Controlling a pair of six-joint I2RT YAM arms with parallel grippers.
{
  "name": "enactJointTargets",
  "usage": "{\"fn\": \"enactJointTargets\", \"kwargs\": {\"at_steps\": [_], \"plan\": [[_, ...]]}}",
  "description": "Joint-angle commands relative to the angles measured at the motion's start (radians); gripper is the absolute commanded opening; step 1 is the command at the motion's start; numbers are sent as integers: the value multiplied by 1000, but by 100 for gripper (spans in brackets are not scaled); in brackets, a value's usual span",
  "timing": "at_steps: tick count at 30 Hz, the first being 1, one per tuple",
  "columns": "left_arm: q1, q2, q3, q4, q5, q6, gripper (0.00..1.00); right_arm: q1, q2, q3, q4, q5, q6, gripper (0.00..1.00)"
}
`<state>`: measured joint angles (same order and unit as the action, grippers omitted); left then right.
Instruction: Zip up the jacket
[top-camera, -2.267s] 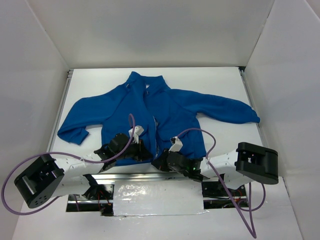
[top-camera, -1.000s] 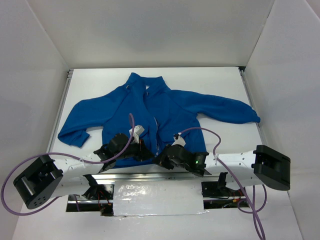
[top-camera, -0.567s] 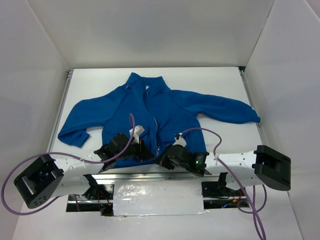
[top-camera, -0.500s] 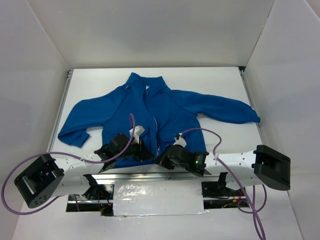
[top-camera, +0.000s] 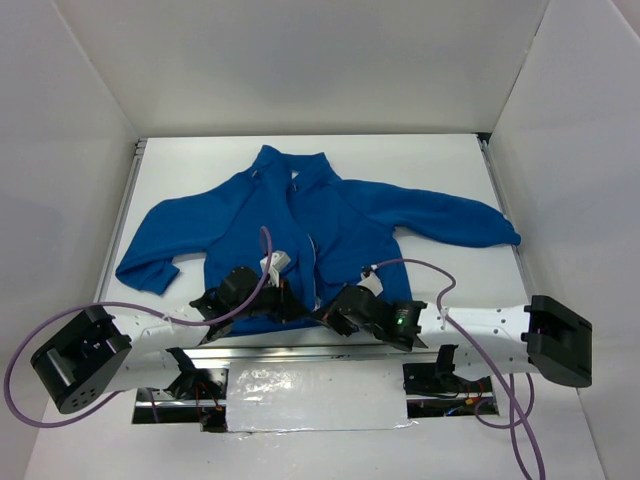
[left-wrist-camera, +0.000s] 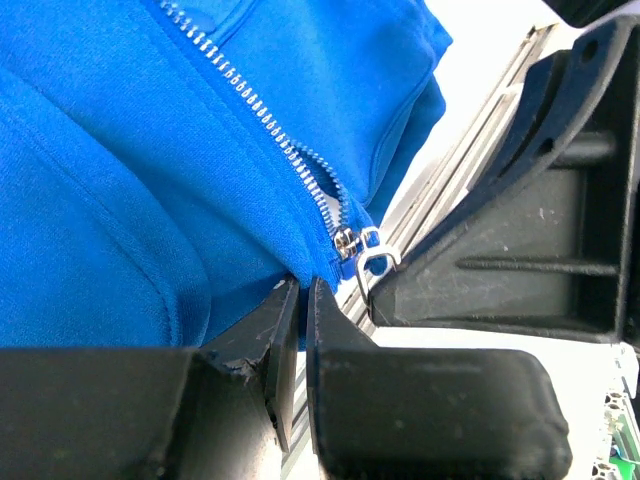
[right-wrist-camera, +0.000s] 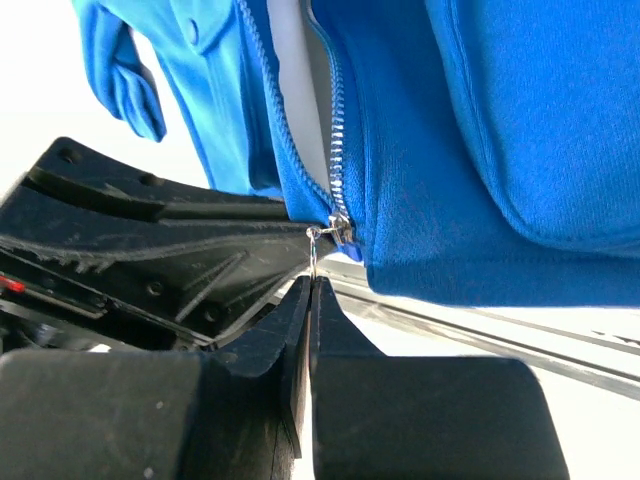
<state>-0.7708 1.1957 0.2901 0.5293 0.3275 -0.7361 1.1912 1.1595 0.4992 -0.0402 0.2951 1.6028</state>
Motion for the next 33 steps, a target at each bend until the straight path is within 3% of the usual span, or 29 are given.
{"fn": "enactJointTargets", "kwargs": {"at_steps": [1, 12, 19, 23, 33], "plan": [[-7, 4, 21, 60, 45, 15, 0, -25, -37, -11, 46, 64, 0, 0], [-22, 8, 15, 60, 50, 18, 0, -251, -67, -197, 436, -141, -107, 0], [-47, 13, 15, 48, 41, 24, 0, -297, -63, -208, 548, -289, -106, 0], [-64, 4, 14, 32, 30, 26, 0, -330, -52, -189, 556, -286, -132, 0], [-101, -87, -8, -86, -82, 14, 0, -470, 183, -61, 645, -448, -165, 0]]}}
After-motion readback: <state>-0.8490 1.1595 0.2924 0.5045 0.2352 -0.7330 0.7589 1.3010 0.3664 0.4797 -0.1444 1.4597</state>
